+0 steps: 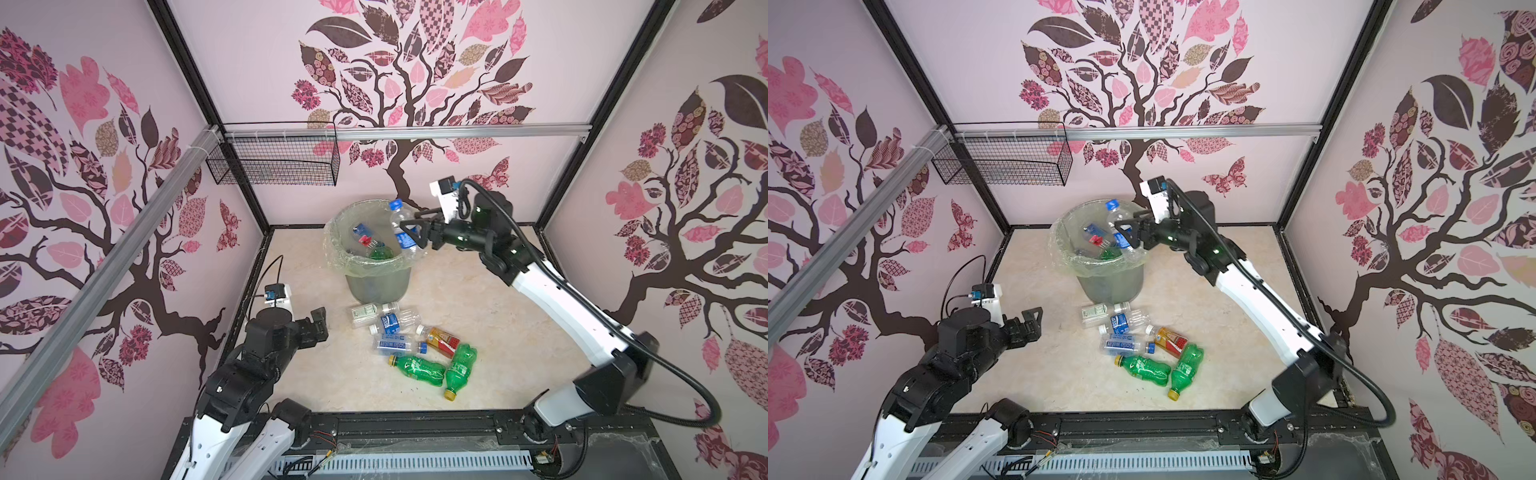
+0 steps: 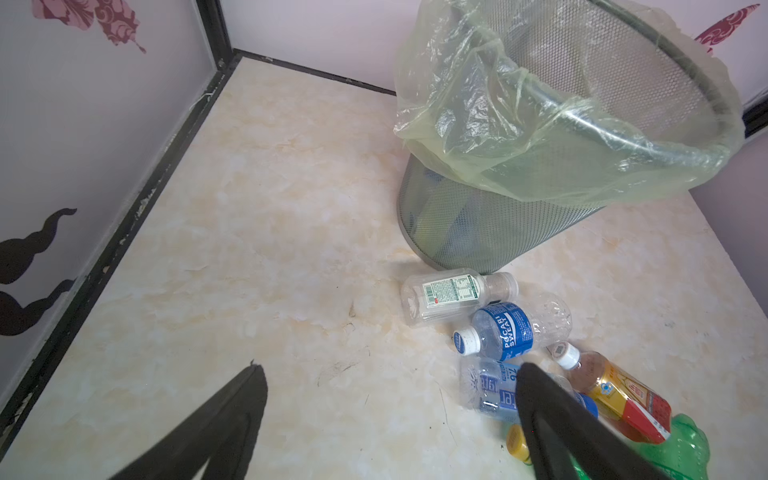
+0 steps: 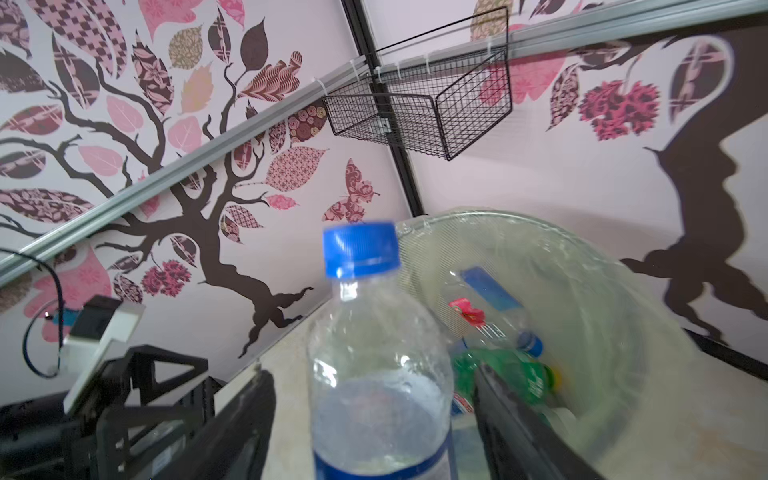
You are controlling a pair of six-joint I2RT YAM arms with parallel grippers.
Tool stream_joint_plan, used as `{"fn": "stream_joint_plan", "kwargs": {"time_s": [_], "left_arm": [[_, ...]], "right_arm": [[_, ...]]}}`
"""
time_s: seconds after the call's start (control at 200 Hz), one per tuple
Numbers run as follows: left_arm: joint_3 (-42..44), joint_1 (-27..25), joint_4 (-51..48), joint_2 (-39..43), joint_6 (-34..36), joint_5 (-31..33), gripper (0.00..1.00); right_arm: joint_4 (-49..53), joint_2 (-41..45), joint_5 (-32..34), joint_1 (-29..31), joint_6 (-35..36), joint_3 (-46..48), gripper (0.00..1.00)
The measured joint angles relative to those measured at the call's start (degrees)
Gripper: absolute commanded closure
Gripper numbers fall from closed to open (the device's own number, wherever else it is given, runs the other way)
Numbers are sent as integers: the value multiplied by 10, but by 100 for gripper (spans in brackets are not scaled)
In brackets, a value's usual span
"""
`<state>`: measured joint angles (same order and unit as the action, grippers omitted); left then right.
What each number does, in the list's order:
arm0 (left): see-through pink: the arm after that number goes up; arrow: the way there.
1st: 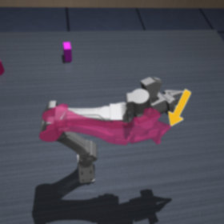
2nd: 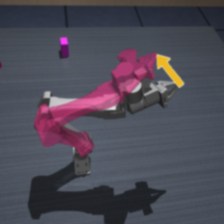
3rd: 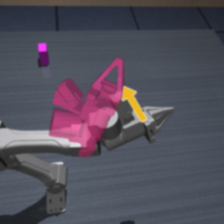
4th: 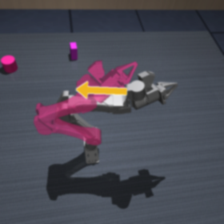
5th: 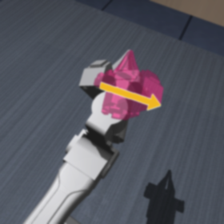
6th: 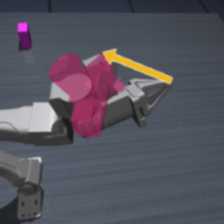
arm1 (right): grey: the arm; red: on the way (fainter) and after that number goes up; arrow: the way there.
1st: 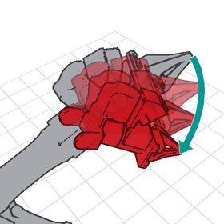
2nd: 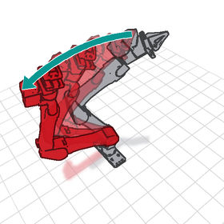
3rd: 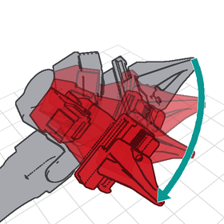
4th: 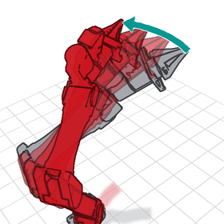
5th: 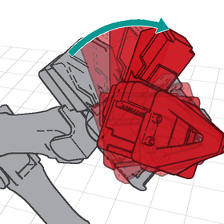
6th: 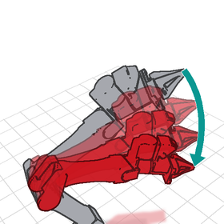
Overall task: Throw the plastic bottles in the bin
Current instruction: 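Release the water bottle into the bin and pull the right gripper back, then lower the right gripper onto the yellow-red tea bottle and close it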
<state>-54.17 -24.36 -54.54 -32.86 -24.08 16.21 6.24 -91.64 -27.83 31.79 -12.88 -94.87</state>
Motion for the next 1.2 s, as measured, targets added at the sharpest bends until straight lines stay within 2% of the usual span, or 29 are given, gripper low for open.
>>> {"fn": "stream_joint_plan", "kwargs": {"time_s": [0.105,0.255,0.58,0.755,0.875,1.016,1.201], "left_arm": [[0,0,-1,0,0,-16,3],[0,0,1,-9,1,-38,3],[6,0,37,-71,1,-104,4],[13,0,52,-74,1,-116,4],[18,0,56,-74,1,-122,4],[27,0,60,-70,3,-126,4],[33,0,60,-65,14,-126,4]], "right_arm": [[23,-31,-2,3,3,-7,11],[52,-9,16,0,24,44,6],[115,193,97,-22,52,186,4],[164,256,156,-27,45,235,5],[202,260,167,-27,40,289,8],[257,226,158,-27,36,329,12],[270,213,133,-27,13,390,11]]}}
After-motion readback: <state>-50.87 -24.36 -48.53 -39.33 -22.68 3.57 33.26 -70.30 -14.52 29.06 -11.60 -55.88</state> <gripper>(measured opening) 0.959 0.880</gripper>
